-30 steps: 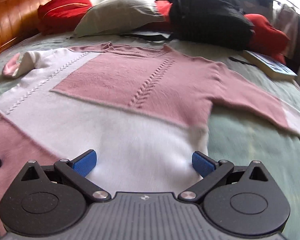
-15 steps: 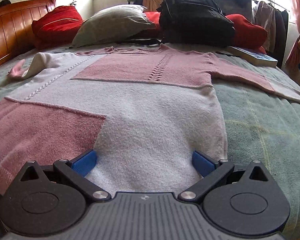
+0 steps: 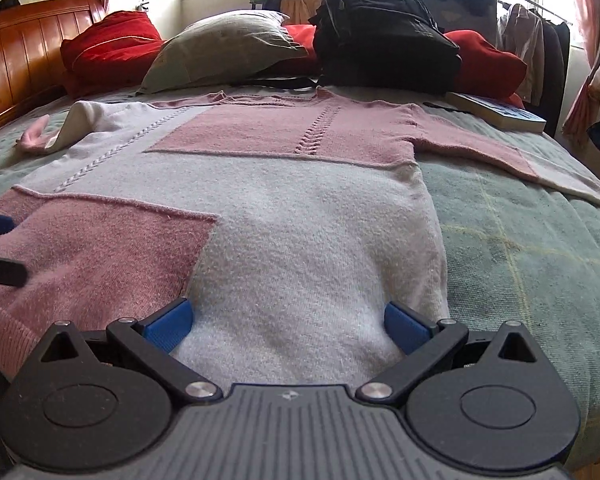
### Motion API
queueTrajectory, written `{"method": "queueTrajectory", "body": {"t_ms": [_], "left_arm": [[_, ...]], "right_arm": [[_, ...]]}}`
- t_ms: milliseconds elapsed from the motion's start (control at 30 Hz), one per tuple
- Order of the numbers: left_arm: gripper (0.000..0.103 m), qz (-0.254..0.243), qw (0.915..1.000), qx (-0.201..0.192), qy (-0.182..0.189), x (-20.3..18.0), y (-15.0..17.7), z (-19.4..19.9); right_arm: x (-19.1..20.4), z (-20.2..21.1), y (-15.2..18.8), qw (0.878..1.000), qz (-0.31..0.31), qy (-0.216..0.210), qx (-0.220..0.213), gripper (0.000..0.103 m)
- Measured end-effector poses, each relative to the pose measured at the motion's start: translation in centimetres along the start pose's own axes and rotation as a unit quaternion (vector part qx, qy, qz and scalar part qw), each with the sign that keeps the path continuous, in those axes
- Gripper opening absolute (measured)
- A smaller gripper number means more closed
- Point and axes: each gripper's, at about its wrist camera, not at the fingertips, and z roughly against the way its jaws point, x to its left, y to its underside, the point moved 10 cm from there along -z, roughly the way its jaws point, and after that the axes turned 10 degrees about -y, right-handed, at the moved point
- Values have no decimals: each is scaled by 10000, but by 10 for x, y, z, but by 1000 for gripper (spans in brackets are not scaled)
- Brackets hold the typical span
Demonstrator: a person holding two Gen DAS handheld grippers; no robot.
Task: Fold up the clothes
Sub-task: 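Move the left gripper to the sleeve with the pink cuff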
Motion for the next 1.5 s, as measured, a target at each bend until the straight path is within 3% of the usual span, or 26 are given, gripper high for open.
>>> {"method": "queueTrajectory", "body": {"t_ms": [200, 367, 500, 667, 900, 1200, 1367, 1500], "left_arm": [[102, 229, 9993, -266, -141, 35, -31, 10], [102, 272, 9982, -395, -369, 65, -59, -3], [102, 162, 9984, -428, -344, 80, -70, -18], [102, 508, 9973, -236, -468, 123, -70, -45], [102, 1204, 9914, -65, -517, 186, -43, -63], [102, 1991, 9783, -460, -354, 243, -60, -82], [102, 2723, 9603, -606, 50, 269, -75, -93], [102, 2967, 9527, -650, 116, 280, -84, -101]], "right_arm": [[8, 3, -16, 10000, -45, 28, -20, 103], [18, 7, -33, 9999, -51, -56, -151, 103], [27, 9, -48, 9996, -49, -141, -248, 103], [45, -6, -68, 9984, -98, -488, -277, 103], [59, -29, -79, 9973, -76, -693, -211, 103], [61, -45, -83, 9947, -429, -928, -94, 103], [60, -50, -78, 9947, -494, -901, 16, 103], [60, -53, -75, 9946, -545, -879, 105, 103]]}}
